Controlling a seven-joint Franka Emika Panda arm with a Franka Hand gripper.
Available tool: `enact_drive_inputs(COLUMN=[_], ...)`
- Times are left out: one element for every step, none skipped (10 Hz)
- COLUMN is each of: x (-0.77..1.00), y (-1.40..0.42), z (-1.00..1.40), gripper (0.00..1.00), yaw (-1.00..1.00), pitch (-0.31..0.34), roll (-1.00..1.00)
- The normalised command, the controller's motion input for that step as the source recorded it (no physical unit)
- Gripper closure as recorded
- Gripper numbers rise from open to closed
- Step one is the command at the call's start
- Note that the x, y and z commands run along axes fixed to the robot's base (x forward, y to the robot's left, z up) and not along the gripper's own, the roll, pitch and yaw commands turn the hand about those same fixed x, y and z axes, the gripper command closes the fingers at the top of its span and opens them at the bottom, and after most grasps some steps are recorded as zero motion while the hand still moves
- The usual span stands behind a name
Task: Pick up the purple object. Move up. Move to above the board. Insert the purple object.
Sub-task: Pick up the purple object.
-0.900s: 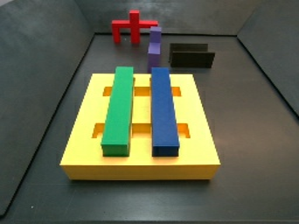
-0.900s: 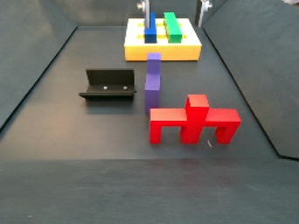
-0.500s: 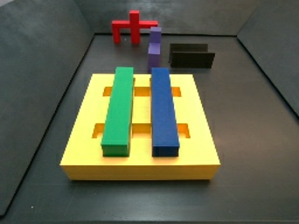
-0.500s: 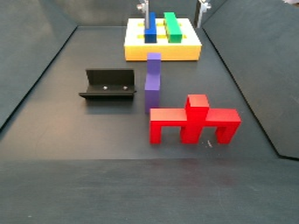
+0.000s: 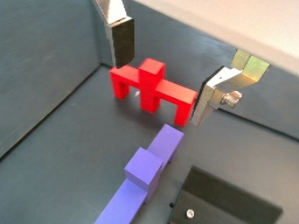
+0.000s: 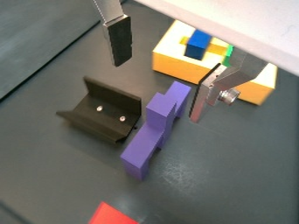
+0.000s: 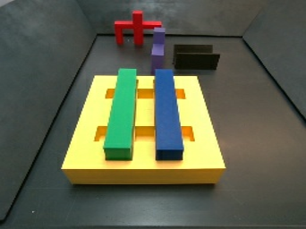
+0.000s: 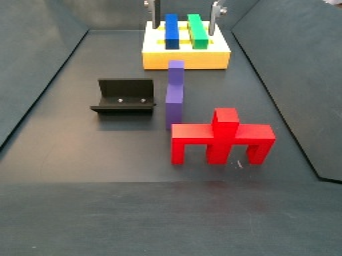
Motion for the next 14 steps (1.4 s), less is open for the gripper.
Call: enact_drive_inputs(x=[0.09, 0.04, 0.02, 0.01, 0.01, 0.01, 0.0, 0.11, 0.26, 0.19, 0.07, 0.0, 0.0, 0.0], y=[0.0, -0.02, -0.02, -0.04, -0.04, -0.06, -0.09, -0.24, -0.31, -0.29, -0.27, -0.21, -0.12, -0.09], z=[0.0, 0.0, -0.01, -0.01, -0.02, -0.07, -0.12, -0.11, -0.27, -0.21, -0.09, -0.03, -0.06, -0.07], gripper=[0.0, 0.0, 0.0, 0.0, 0.0, 0.0, 0.0, 0.0, 0.0, 0.0, 0.0, 0.0, 0.0, 0.0], yaw=[-0.99, -1.0, -1.0, -1.0, -1.0, -1.0, -1.0, -0.82, -0.7, -0.76, -0.84, -0.89, -0.9, -0.9], pitch=[0.009, 0.0, 0.0, 0.0, 0.0, 0.0, 0.0, 0.0, 0.0, 0.0, 0.0, 0.0, 0.0, 0.0], roll=[-0.13, -0.12, -0.11, -0.11, -0.11, -0.08, -0.06, -0.05, 0.0, 0.0, -0.04, -0.08, -0.13, -0.15])
